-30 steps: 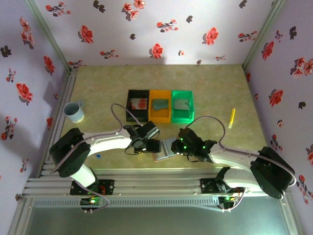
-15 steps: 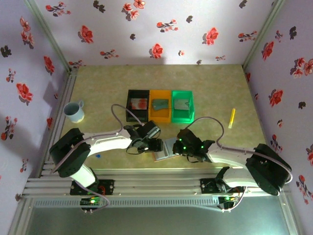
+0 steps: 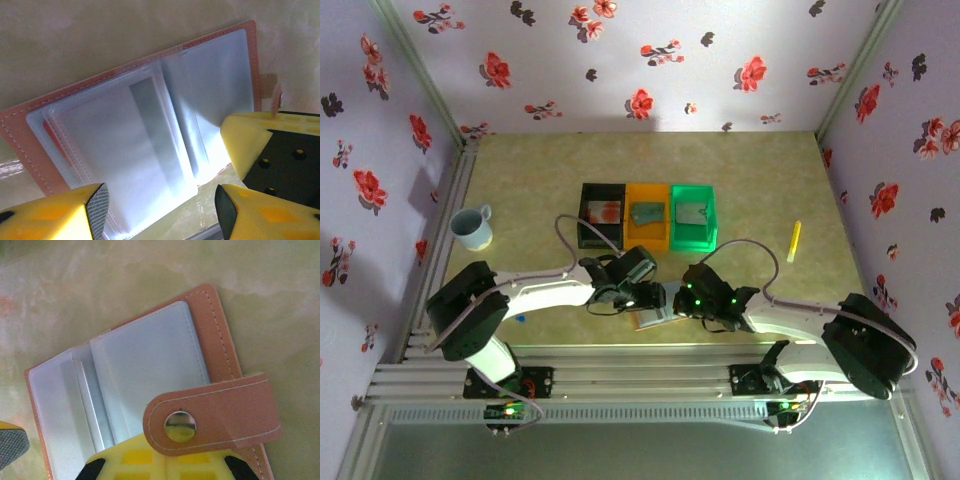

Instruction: Take the credit cards out of the card holder

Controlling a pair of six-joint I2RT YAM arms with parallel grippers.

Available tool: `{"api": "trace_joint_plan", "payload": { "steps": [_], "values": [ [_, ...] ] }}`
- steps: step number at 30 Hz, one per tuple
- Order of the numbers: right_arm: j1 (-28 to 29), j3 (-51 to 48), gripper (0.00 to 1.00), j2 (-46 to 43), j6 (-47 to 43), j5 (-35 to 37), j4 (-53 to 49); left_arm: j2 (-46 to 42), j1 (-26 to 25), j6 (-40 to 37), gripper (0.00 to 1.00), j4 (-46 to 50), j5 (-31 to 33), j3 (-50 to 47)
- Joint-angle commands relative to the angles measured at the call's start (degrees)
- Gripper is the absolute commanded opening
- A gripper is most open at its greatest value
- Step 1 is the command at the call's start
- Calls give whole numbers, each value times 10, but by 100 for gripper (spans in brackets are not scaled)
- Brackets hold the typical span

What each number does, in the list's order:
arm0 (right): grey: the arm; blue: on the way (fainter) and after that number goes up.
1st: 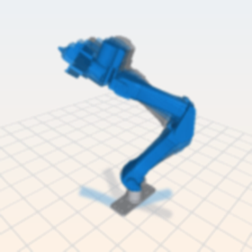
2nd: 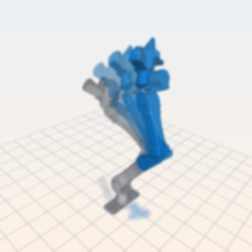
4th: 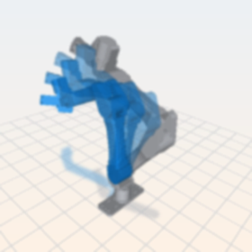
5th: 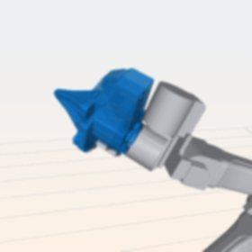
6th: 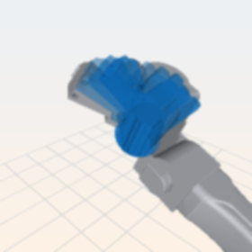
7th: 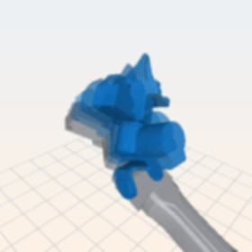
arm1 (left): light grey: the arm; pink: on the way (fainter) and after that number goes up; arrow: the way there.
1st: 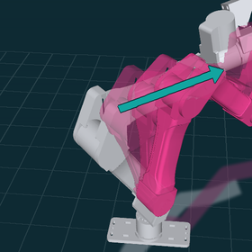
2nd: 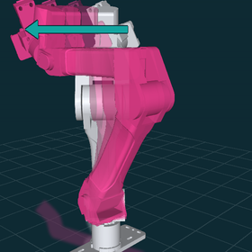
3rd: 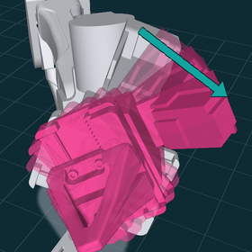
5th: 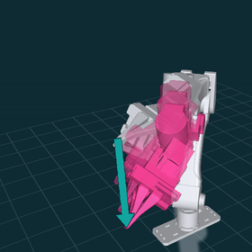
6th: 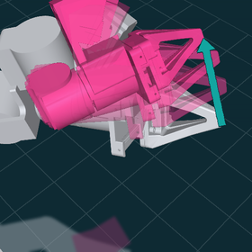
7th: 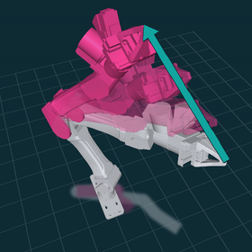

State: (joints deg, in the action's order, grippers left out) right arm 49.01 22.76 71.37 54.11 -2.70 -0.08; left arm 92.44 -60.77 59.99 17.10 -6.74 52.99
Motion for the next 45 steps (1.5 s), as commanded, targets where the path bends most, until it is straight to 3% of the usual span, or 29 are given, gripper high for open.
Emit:
{"api": "trace_joint_plan", "payload": {
  "steps": [1,14,45],
  "values": [
    [-4,-10,0,7,6,16,0,13,-4,13,61,5,-3,10],
    [-5,-10,0,6,4,14,-1,23,-13,6,61,57,31,29],
    [-5,-16,0,-5,5,14,-4,49,-26,10,62,66,43,45]
  ]
}}
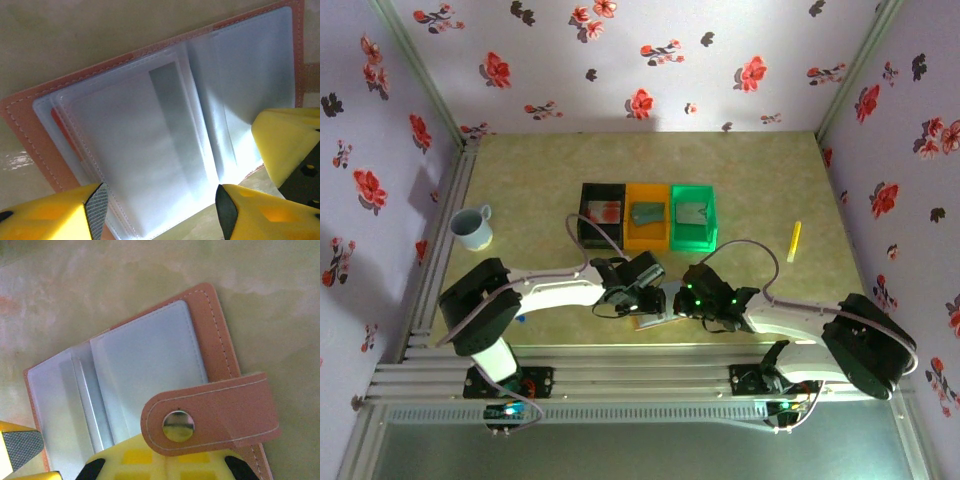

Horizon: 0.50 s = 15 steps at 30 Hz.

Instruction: Take the credit cards out of the card holder

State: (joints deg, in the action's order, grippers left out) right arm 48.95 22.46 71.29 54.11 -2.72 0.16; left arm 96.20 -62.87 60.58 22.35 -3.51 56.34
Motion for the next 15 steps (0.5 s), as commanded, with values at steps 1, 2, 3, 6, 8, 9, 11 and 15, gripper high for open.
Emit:
{"api": "trace_joint_plan", "payload": {
  "steps": [1,2,3,6,8,9,11,15],
  "values": [
    [-5,-12,0,-5,5,14,-6,12,-5,5,61,14,12,11],
    [-5,-12,0,-5,5,15,-7,13,-6,6,61,13,12,10],
    [-5,-13,0,-5,5,15,-7,13,-6,6,61,11,12,9],
    [-5,-13,0,-5,5,15,-7,16,-8,7,62,12,13,10],
    [-6,-12,0,-6,4,14,-7,15,-8,9,61,17,16,10],
    [-6,-12,0,-6,4,14,-8,14,-8,9,61,19,20,9],
    [-5,-12,0,-7,4,14,-7,13,-10,13,61,23,27,9],
    [-7,-13,0,-6,4,14,-7,17,-15,21,62,20,31,10]
  ]
}}
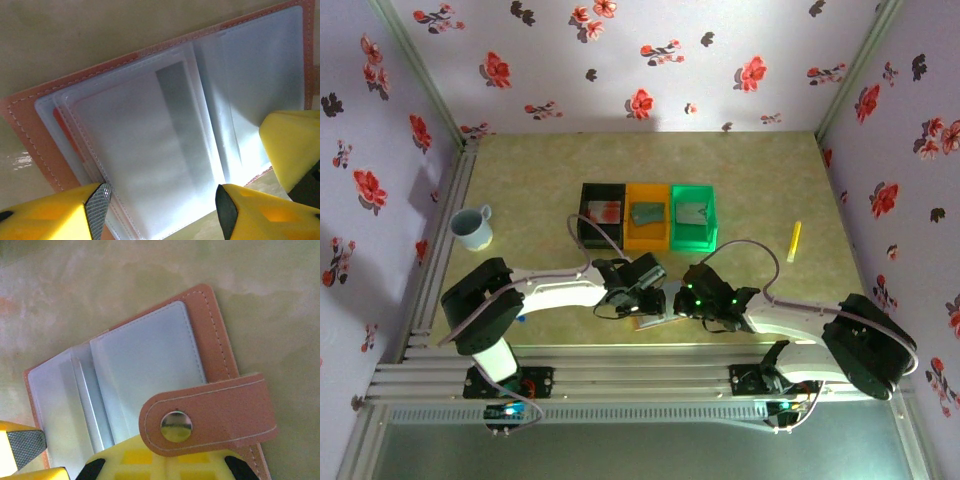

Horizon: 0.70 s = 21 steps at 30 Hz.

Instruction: Take the credit cards out of the card holder

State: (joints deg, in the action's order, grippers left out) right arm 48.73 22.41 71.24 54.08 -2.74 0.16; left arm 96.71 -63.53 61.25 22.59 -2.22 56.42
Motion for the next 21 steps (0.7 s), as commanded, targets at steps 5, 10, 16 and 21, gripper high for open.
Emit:
{"api": "trace_joint_plan", "payload": {
  "steps": [5,10,16,21],
  "values": [
    [-5,-13,0,-4,5,13,-4,17,-13,19,61,12,20,15],
    [-5,-13,0,-5,5,12,-4,16,-15,21,57,5,21,19],
    [-5,-16,0,-5,6,12,-2,15,-15,22,54,4,23,21],
    [-5,-17,0,-4,7,11,0,9,-15,24,50,3,30,23]
  ]
}}
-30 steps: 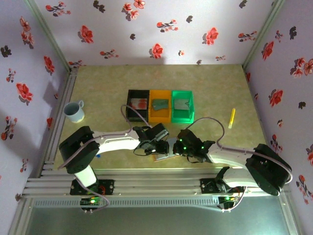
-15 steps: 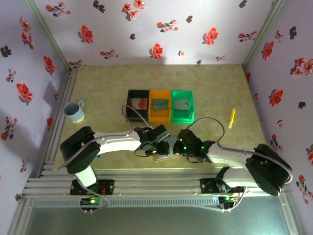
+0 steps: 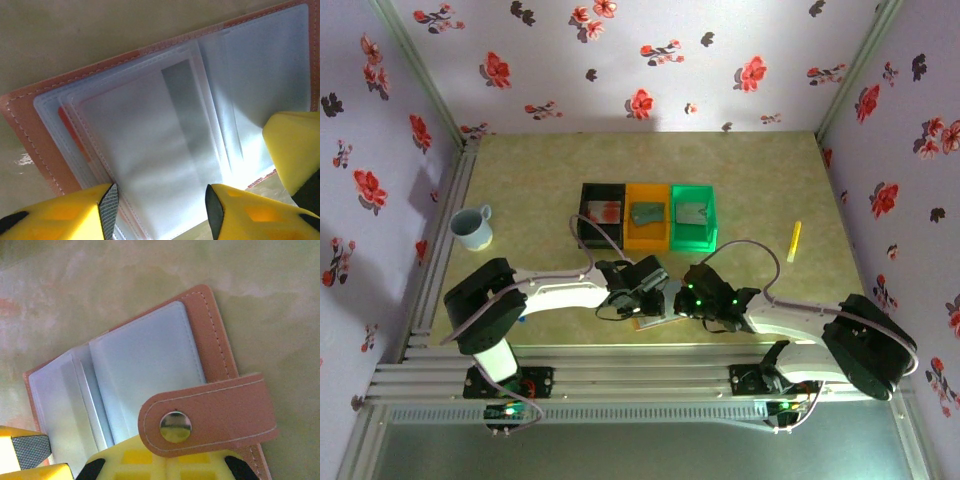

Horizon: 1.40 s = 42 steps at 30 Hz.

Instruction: Take the credit cards out of the card holder

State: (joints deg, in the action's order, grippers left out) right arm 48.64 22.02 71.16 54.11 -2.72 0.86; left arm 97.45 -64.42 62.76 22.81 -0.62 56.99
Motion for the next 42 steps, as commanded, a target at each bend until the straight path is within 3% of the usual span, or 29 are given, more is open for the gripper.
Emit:
{"api": "trace_joint_plan", "payload": {
  "steps": [1,31,42],
  "values": [
    [-3,-13,0,-3,6,11,-7,0,-6,10,49,0,16,18],
    [-7,-26,0,-17,10,6,3,-11,-7,19,45,-45,20,78],
    [-32,-37,3,-156,8,46,-98,40,-9,32,46,-89,-21,112]
  ]
}}
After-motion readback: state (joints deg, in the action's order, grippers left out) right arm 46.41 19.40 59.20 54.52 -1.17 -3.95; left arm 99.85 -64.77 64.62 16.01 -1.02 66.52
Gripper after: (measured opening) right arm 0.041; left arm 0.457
